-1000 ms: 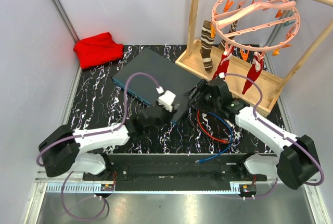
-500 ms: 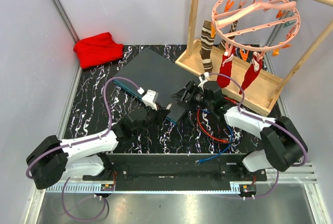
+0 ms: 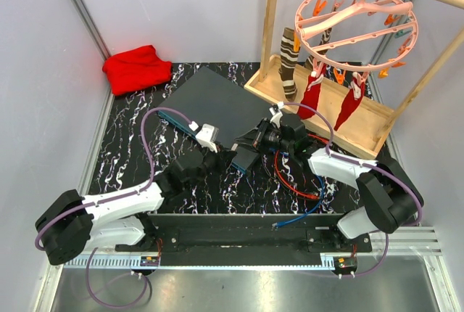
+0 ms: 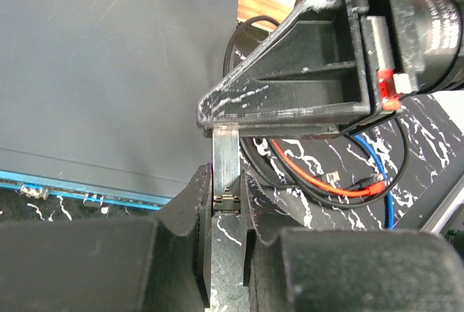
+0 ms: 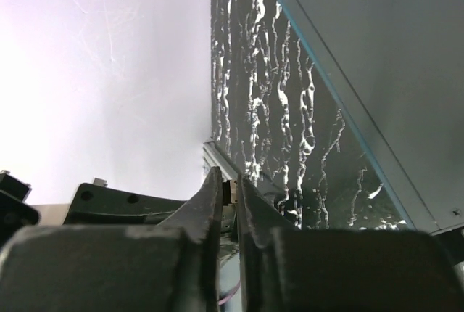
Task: Insert the plug into the switch port
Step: Pick up the plug from the center of the board.
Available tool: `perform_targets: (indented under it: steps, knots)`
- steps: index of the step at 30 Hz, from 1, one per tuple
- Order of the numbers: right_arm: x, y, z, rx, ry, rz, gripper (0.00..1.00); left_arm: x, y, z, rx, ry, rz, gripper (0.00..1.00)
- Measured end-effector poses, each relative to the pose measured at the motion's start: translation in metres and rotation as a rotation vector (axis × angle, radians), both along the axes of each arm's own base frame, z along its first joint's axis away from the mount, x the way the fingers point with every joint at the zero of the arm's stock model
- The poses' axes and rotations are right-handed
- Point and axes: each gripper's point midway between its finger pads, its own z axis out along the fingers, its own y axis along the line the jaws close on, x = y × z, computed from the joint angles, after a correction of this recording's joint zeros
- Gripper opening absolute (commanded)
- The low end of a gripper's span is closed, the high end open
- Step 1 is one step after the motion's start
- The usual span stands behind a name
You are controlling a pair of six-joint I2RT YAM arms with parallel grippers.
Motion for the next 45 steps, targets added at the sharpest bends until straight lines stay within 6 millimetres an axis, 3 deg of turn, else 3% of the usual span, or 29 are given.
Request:
perform_targets:
  steps: [3, 7, 10, 15, 21, 25, 32, 39, 45]
  knots:
    - [0.001, 0.0, 0.002, 0.008, -0.001, -0.004, 0.0, 0.0, 0.0, 0.0, -0.001, -0.001, 0.003, 0.02]
    - [0.001, 0.0, 0.001, 0.001, -0.011, 0.0, 0.0, 0.001, 0.001, -0.001, 0.011, 0.0, 0.002, 0.34]
    - [-0.001, 0.0, -0.001, -0.012, -0.03, 0.012, 0.0, 0.001, 0.004, -0.005, 0.064, 0.01, -0.007, 0.5]
    - [-0.004, -0.003, -0.01, -0.037, -0.041, 0.022, 0.0, 0.002, 0.013, 0.003, 0.166, 0.026, -0.033, 0.62]
    - [-0.006, -0.004, -0.014, -0.05, -0.05, 0.028, 0.0, -0.005, 0.013, 0.022, 0.278, 0.037, -0.133, 0.63]
    - [-0.005, -0.004, -0.014, -0.052, -0.055, 0.03, 0.0, -0.014, 0.012, 0.014, 0.338, 0.082, -0.2, 0.59]
    - [-0.006, -0.004, -0.014, -0.053, -0.056, 0.031, 0.0, -0.027, 0.015, -0.021, 0.451, 0.201, -0.272, 0.52]
    - [-0.006, -0.004, -0.015, -0.055, -0.058, 0.032, 0.0, -0.023, 0.011, -0.012, 0.45, 0.2, -0.27, 0.52]
    - [-0.007, -0.004, -0.016, -0.057, -0.055, 0.032, 0.0, -0.018, 0.007, -0.01, 0.443, 0.206, -0.262, 0.46]
